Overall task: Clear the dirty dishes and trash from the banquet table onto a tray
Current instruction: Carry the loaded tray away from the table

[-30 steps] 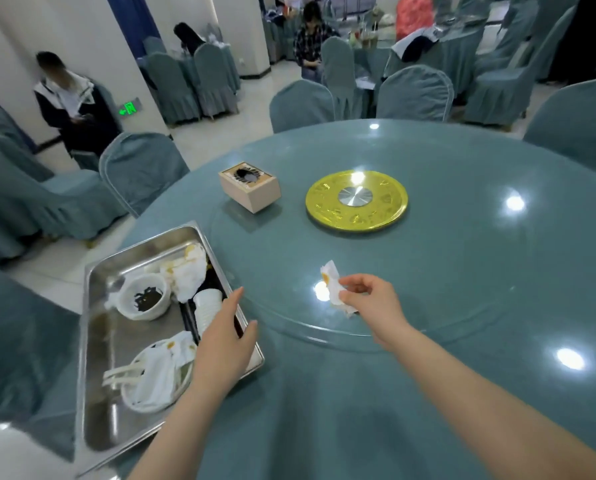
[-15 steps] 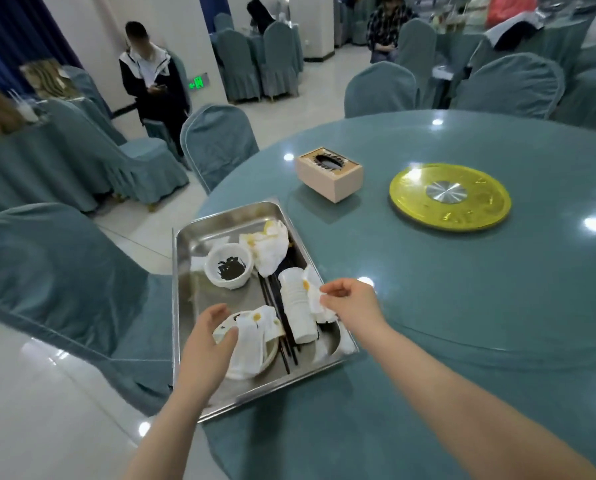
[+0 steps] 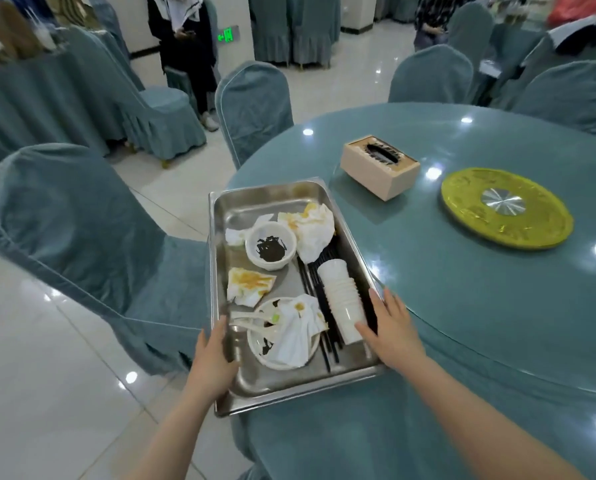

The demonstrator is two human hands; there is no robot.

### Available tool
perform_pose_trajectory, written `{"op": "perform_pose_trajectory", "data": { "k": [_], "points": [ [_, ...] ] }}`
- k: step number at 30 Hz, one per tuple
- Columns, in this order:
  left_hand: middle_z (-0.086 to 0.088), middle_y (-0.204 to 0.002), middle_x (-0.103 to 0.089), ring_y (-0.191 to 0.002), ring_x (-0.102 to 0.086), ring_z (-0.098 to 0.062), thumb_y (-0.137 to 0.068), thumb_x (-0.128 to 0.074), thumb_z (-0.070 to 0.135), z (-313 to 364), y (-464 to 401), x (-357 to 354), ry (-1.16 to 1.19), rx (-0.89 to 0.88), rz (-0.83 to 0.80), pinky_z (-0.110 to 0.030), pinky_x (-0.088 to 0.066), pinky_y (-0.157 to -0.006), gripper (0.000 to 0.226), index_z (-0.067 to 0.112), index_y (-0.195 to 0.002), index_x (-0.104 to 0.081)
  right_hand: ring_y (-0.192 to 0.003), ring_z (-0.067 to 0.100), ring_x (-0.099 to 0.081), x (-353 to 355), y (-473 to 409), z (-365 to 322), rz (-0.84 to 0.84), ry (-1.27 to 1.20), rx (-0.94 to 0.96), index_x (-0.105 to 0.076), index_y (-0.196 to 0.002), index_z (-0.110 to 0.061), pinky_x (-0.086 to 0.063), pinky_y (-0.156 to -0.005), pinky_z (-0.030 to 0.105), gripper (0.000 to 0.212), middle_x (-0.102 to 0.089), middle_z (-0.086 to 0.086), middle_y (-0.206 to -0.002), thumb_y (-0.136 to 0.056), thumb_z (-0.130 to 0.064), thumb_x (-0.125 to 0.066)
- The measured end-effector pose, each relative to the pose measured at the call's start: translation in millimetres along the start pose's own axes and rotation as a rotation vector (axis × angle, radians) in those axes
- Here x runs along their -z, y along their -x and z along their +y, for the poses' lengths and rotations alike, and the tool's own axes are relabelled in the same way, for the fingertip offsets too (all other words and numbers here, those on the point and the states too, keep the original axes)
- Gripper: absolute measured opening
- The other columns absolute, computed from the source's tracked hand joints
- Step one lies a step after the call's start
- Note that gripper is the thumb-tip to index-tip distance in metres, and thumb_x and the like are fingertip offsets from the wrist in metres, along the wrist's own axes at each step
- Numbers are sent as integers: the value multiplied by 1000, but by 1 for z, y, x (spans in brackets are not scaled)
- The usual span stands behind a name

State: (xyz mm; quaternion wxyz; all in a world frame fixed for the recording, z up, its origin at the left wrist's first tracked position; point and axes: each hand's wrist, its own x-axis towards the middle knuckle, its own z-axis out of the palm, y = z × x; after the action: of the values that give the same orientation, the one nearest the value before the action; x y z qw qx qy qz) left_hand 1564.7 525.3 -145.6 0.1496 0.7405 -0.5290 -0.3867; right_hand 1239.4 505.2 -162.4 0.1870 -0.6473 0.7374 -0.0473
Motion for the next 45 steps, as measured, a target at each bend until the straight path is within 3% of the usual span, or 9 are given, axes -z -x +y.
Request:
{"op": "perform_pose_trajectory", "data": {
  "k": [5, 10, 14, 19, 23, 27, 35, 39, 45],
  "points": [
    [-10, -136, -49, -101, -59, -27, -79, -41, 4, -4, 15, -6, -36, -8, 27, -36, -49, -83, 91, 49, -148, -3, -140, 24, -30, 0, 10, 0, -91, -201, -22, 5, -151, -30, -37, -103, 39, 71, 3, -1, -161, -98, -38, -42],
    [-10, -149, -37, -110, -55, -29, -79, -38, -8, 7, 41, -25, -7, 35, 83, -35, -47, -83, 93, 40, -152, -5, -126, 22, -45, 11, 18, 13, -77, -128, 16, 10, -151, -28, -41, -77, 26, 93, 1, -1, -160, -83, 10, -40],
    [-9, -149, -35, -116, -51, -31, -75, -43, -11, -1, 86, -56, 9, 70, 115, -30, -46, -74, 100, 41, -151, -4, -127, 22, -44, 6, 49, 42, -72, -149, 85, 7, -151, -29, -38, -79, 22, 91, -3, -3, -159, -82, 9, -38],
    [-13, -137, -43, -92, -54, -24, -77, -43, -7, -5, 138, -85, 48, 63, 137, -19, -41, -51, 93, 38, -152, -11, -138, 24, -31, 6, 87, 79, -56, -211, 126, 2, -152, -30, -36, -102, 33, 85, -6, -2, -159, -83, 8, -31],
    [-13, -127, -51, -86, -60, -29, -76, -46, -5, -11, 170, -102, 70, 53, 132, -30, -45, -59, 94, 37, -152, -10, -133, 24, -37, 1, 115, 102, -68, -271, 130, -1, -152, -31, -35, -97, 28, 80, -13, 1, -158, -87, 6, -29],
    [-3, -146, -43, -117, -53, -24, -73, -50, -10, -23, 206, -113, 109, 23, 141, -20, -43, -73, 97, 37, -151, -17, -129, 22, -40, -4, 151, 120, -84, -369, 162, -7, -152, -31, -32, -93, 21, 74, -24, 3, -155, -91, 4, -33],
    [15, -133, -46, -98, -59, -8, -75, -65, 13, -37, 291, -136, 47, 44, -22, -17, -44, -72, 100, 48, -148, -6, -129, 11, -44, 9, 218, 177, -159, -491, 159, -25, -145, -43, -34, -107, 30, 82, -43, -11, -144, -84, 6, -49],
    [8, -112, -57, -90, -64, -12, -83, -68, 18, -42, 283, -131, 260, 137, 112, -26, -52, -71, 94, 48, -147, -6, -93, 12, -61, 8, 204, 169, -100, -658, 0, -41, -134, -42, -48, -94, 38, 67, -59, -1, -111, -84, -1, -59],
    [1, -105, -58, -89, -60, -16, -80, -68, 14, -20, 232, -115, 406, 169, 297, -31, -49, -72, 75, 35, -143, -33, -100, 18, -54, 10, 144, 140, -53, -623, -48, -43, -137, -29, -39, -88, 29, 59, -56, 13, -124, -85, -11, -64]
  ]
}}
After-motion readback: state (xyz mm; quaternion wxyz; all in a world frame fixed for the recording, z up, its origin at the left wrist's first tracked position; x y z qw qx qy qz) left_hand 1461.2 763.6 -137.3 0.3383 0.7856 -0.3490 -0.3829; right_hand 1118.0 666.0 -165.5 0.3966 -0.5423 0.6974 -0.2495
